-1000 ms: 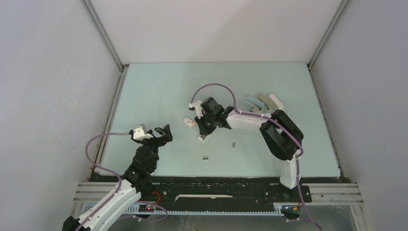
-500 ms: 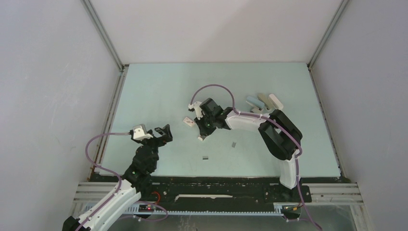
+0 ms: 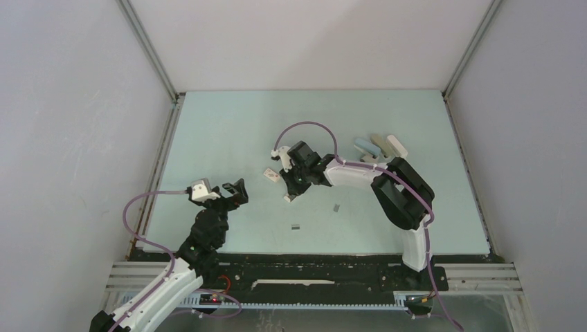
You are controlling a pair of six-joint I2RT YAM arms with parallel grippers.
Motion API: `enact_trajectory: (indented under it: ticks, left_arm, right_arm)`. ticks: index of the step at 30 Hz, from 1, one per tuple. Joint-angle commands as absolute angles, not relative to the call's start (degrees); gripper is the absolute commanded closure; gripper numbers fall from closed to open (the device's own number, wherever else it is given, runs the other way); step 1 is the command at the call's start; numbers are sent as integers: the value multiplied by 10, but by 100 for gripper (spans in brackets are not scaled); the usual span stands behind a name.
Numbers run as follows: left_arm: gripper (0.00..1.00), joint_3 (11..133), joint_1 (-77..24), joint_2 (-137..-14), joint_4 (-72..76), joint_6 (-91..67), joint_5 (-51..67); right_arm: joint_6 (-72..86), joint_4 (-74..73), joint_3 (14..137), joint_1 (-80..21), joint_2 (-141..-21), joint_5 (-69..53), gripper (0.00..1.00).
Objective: Unload the staples from the stapler
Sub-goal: Place the staple in the staple box, then pick up the staple box from the center of the board.
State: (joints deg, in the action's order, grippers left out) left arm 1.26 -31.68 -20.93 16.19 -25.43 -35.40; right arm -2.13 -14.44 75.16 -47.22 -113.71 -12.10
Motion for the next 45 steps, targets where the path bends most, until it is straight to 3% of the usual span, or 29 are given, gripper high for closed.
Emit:
enact_trajectory:
  ticks: [1,7,30,34,39,45]
  left_arm:
    - [0,4,-313,-204,177,-256,-360]
    - [0,4,-313,-203,177,-255,-360]
    - [0,4,-313,-203,176,-254,-357]
    - [0,4,-313,-192,188,-228,-308]
    - [0,4,-313,-182,204,-233,-190]
    - [2,36,-353,-289,209,-286,-117]
  right_arm:
    - [-14,-143,750,-471,-1141,-117,77]
    - [-14,-144,750,-471,-1139,-118,68]
    - [-78,-146,750,-484,-1045,-132,68]
    - [-104,-166,750,-469,-1018,-183,67]
    - [-162,-215,750,-416,-974,-332,63]
    - [-171,-237,750,-359,-929,-407,61]
